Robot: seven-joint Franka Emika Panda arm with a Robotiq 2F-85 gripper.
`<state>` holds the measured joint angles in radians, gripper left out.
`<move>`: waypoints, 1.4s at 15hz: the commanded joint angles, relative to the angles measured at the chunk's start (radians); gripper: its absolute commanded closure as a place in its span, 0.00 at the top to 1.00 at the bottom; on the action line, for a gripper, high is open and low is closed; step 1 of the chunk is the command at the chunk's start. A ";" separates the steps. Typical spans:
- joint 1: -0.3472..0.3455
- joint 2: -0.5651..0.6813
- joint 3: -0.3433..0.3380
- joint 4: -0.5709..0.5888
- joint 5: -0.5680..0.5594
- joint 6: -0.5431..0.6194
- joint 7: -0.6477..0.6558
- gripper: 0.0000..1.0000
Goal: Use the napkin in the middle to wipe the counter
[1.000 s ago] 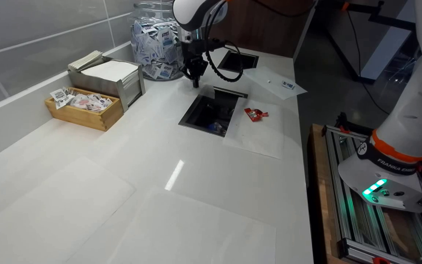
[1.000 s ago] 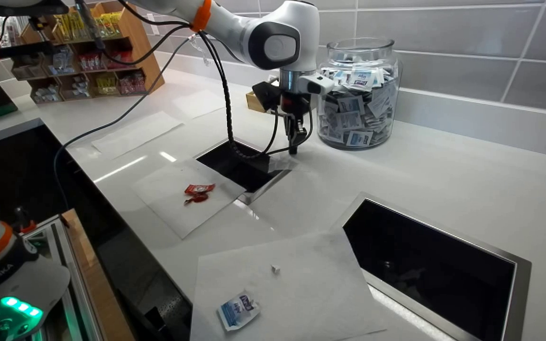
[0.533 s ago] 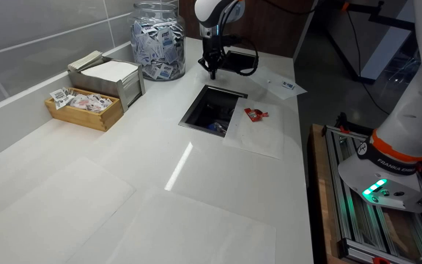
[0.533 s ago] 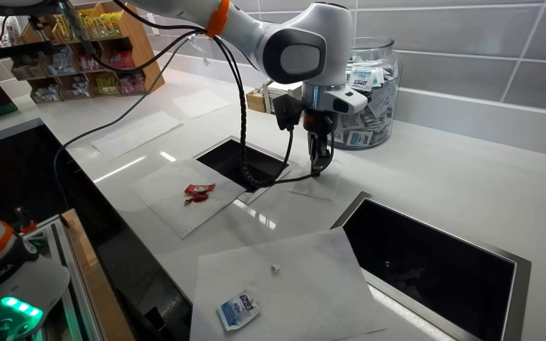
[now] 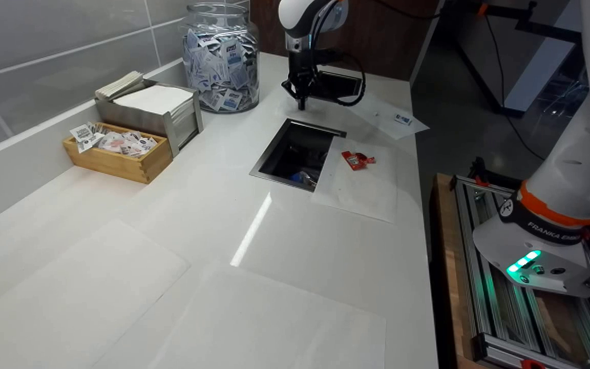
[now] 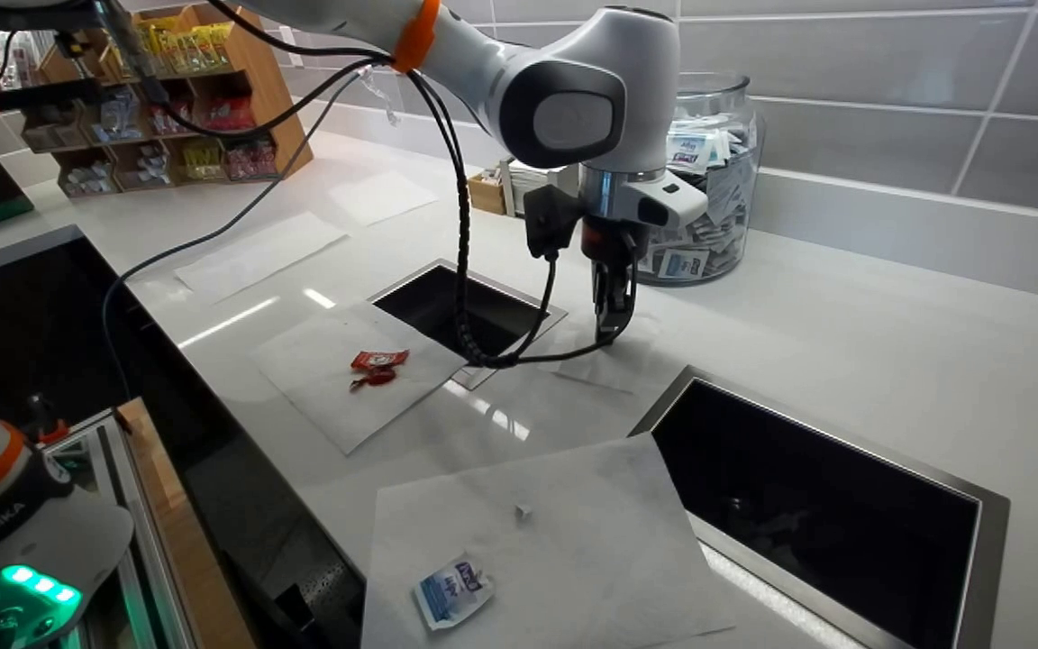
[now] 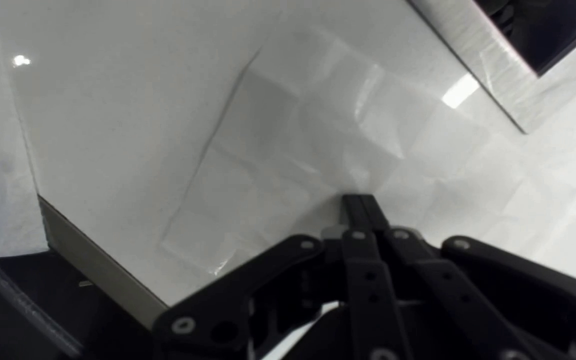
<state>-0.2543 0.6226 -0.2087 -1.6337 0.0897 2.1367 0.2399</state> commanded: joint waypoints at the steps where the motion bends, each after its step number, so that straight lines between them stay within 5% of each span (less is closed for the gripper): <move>1: 0.005 -0.027 -0.002 -0.055 0.010 0.028 0.011 0.00; 2: 0.003 -0.032 0.001 -0.059 0.015 0.029 0.008 0.00; 3: 0.004 -0.040 -0.001 -0.066 0.014 0.032 0.009 0.26; 6: 0.010 -0.091 -0.005 -0.114 0.009 0.063 0.008 0.40; 14: 0.009 -0.337 -0.040 -0.328 0.010 0.251 0.033 0.99; 20: 0.012 -0.554 -0.065 -0.495 -0.019 0.359 0.044 1.00; 21: 0.002 -0.454 -0.058 -0.382 -0.002 0.286 0.028 1.00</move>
<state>-0.2518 0.1659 -0.2655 -2.0215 0.0866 2.4286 0.2694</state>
